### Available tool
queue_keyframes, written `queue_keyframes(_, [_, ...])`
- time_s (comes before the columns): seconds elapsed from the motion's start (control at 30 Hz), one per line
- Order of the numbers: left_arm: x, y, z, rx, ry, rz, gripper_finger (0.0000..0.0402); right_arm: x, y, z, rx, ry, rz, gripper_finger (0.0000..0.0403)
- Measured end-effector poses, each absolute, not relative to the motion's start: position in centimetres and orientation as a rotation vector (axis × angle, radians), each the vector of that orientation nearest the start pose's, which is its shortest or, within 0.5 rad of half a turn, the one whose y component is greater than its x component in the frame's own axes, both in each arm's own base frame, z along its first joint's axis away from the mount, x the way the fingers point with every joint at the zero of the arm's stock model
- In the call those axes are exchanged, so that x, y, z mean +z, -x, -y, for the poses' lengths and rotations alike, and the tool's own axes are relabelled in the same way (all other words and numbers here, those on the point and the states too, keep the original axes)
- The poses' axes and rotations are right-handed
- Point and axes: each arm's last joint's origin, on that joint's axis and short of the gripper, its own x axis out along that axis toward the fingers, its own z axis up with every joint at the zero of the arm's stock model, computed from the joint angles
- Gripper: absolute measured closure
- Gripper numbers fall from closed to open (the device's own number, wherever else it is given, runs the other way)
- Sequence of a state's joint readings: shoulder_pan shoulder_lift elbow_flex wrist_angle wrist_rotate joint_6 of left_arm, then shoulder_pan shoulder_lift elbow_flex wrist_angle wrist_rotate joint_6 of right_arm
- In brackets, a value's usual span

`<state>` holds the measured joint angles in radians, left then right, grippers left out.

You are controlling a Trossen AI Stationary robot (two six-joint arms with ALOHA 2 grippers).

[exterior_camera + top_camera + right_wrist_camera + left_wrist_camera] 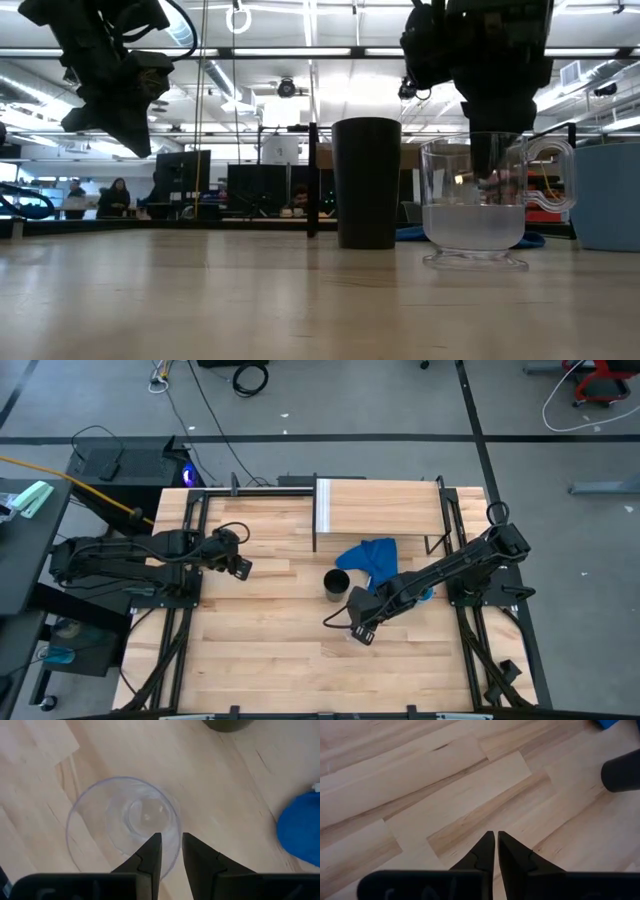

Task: Stack small to large cups/mugs on shelf
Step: Put the transparent mug on the shelf

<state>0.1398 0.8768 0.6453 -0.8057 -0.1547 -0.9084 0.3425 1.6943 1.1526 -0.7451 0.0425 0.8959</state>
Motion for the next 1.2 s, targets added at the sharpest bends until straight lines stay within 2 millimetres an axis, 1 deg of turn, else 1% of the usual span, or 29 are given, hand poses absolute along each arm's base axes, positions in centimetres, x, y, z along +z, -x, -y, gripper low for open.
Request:
queue_keyframes(0.37, [22.6,-15.0,-2.6,0.717,0.807,-0.844,0.0361,19.8,-30.3,-10.7,-0.337,-0.545,-1.259,0.0321])
queue_keyframes(0.53, [22.6,-15.0,-2.6,0.717,0.807,-0.844,0.0368,19.8,-30.4,-10.3,-0.368,-0.560,-1.247,0.0343])
queue_keyframes(0.77, [22.6,-15.0,-2.6,0.717,0.808,-0.844,0.0373,19.8,-30.4,-10.2,-0.384,-0.584,-1.246,0.0394])
queue_keyframes(1.0, [22.6,-15.0,-2.6,0.717,0.808,-0.844,0.0362,19.8,-30.4,-10.2,-0.382,-0.576,-1.247,0.0398])
queue_keyframes(1.1, [22.6,-15.0,-2.6,0.717,0.808,-0.844,0.0361,20.6,-30.5,-10.4,-0.389,-0.572,-1.256,0.0399])
queue_keyframes(1.2, [22.6,-15.0,-2.6,0.717,0.808,-0.844,0.0365,22.3,-30.5,-10.9,-0.388,-0.552,-1.280,0.0400])
